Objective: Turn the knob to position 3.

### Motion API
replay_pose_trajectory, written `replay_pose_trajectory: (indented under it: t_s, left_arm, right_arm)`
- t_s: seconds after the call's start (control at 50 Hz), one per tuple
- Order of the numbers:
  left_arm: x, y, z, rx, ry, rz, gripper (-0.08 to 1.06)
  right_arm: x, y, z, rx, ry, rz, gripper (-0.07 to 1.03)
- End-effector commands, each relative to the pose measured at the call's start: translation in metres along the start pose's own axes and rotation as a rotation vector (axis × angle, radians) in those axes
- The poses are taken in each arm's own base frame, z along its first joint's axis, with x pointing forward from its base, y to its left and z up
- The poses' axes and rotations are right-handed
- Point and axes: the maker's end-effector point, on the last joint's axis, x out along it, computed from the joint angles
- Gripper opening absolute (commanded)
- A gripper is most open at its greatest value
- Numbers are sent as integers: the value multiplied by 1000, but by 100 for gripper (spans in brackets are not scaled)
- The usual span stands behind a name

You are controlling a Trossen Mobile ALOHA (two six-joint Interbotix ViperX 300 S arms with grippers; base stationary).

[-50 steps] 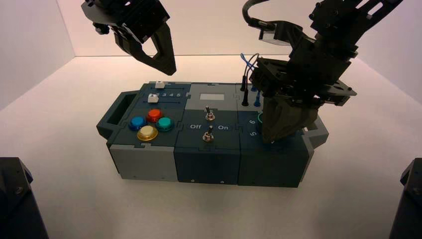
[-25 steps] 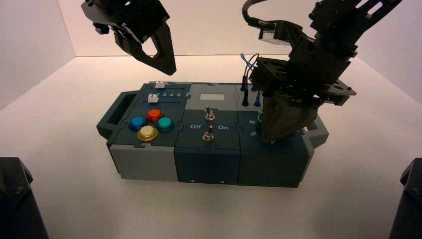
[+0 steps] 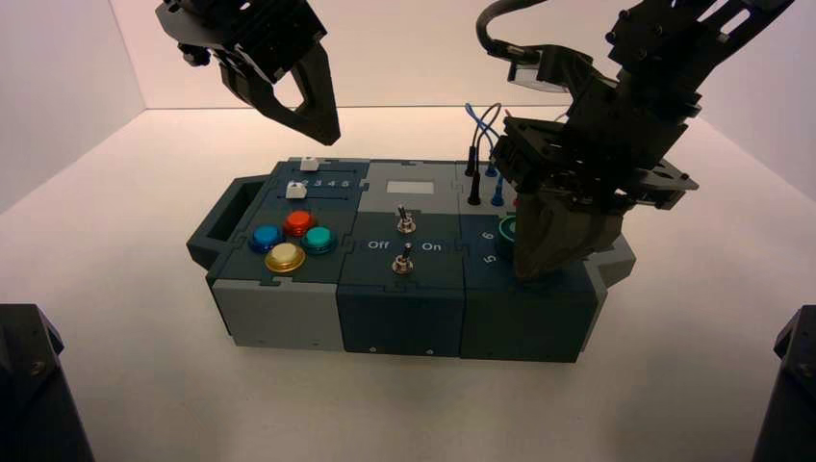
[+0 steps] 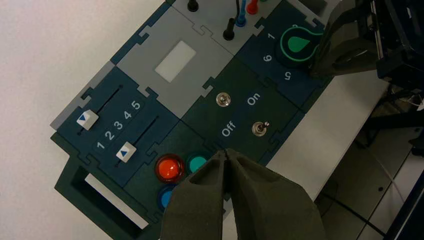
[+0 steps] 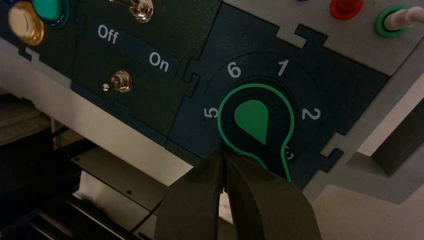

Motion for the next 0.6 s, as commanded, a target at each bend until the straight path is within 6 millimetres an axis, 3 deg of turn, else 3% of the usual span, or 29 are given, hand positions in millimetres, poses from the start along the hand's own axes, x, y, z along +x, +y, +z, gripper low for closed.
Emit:
replay_pose_trajectory:
  t_s: [0.02,0.34,0.6]
  left_arm:
    - [-4,-2,6,13,-23,-2,-3]
    - [-4,-3,6,19,-23,-4,-3]
    - [-4,-3,6,19,-21,-5,-3]
  right_arm:
    - [-3,1,4,9,-17,6,-2]
    - [-6,-8,2,34,-24,0,-2]
    - [-22,-10,11,44,-80,18,-2]
